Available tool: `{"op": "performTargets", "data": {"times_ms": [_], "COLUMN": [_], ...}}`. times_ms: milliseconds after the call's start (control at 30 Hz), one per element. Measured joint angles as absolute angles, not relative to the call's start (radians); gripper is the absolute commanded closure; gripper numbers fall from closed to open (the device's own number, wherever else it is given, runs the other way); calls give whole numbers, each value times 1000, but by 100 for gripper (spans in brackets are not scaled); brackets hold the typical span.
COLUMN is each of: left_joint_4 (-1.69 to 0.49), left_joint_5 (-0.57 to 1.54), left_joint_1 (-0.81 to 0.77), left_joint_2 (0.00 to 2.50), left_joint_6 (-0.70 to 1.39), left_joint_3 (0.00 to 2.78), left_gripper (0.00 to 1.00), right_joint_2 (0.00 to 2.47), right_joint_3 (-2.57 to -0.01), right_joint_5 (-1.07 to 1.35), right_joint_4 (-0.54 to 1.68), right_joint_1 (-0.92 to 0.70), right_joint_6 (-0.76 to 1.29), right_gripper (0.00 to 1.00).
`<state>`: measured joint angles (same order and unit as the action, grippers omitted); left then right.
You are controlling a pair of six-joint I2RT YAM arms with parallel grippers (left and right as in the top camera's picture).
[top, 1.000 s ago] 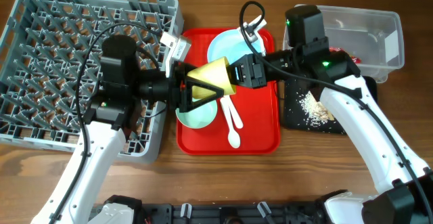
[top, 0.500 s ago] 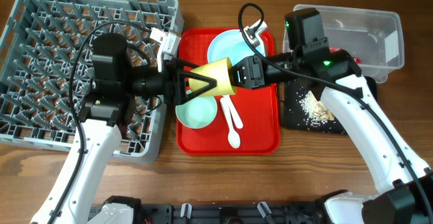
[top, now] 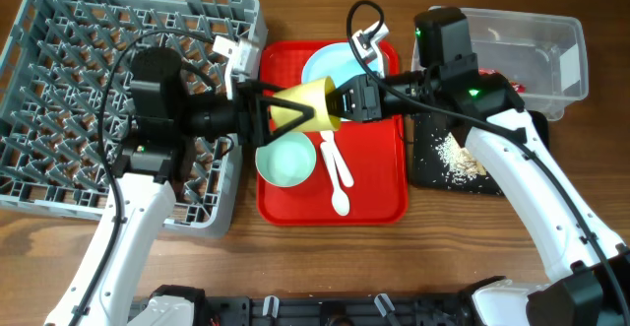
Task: Sort waste into correct bins and load items into the dishwasher rack
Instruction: 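Hand the yellow cup from the right gripper to the left gripper, then lower the yellow cup into the dish rack with the left gripper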
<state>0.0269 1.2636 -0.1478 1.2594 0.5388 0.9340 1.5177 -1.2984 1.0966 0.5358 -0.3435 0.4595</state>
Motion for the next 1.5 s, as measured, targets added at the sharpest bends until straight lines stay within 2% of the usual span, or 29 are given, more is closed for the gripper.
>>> {"op": "performTargets", "data": {"times_ms": [100,567,700,800,1033,1133,1200,1433,1500], "left_joint_4": [75,106,134,158,166,166,166,141,112], "left_joint_5": [1250,1247,1246,1248,1271,1274,1269,1261,1253], "left_joint_1": [-145,-151,-151,-151,-150,-149,-150,-158,-158], "left_joint_2": [1259,1259,1259,1259,1259,1259,1259,1259,1259], "left_joint_6": [606,680,696,713,721,722,720,686,656], "left_joint_3": [934,934,934,934,934,934,934,934,934], "left_gripper": [15,14,20,32,40,44,46,59,68], "right_joint_2": [1518,1518,1518,1518,1518,1518,1518,1518,1518], "right_joint_3": [-1298,-1298,-1298,-1298,-1298,-1298,-1298,-1298,-1298], "right_joint_5": [1098,1098,1101,1111,1145,1147,1133,1114,1113], "right_joint_4": [509,413,408,405,406,407,411,411,412], "right_joint_1": [-344,-344,-344,-344,-337,-337,-338,-346,-346], "right_joint_6": [487,576,587,591,591,590,596,605,605], "right_gripper": [96,96,96,96,95,80,78,59,55]}}
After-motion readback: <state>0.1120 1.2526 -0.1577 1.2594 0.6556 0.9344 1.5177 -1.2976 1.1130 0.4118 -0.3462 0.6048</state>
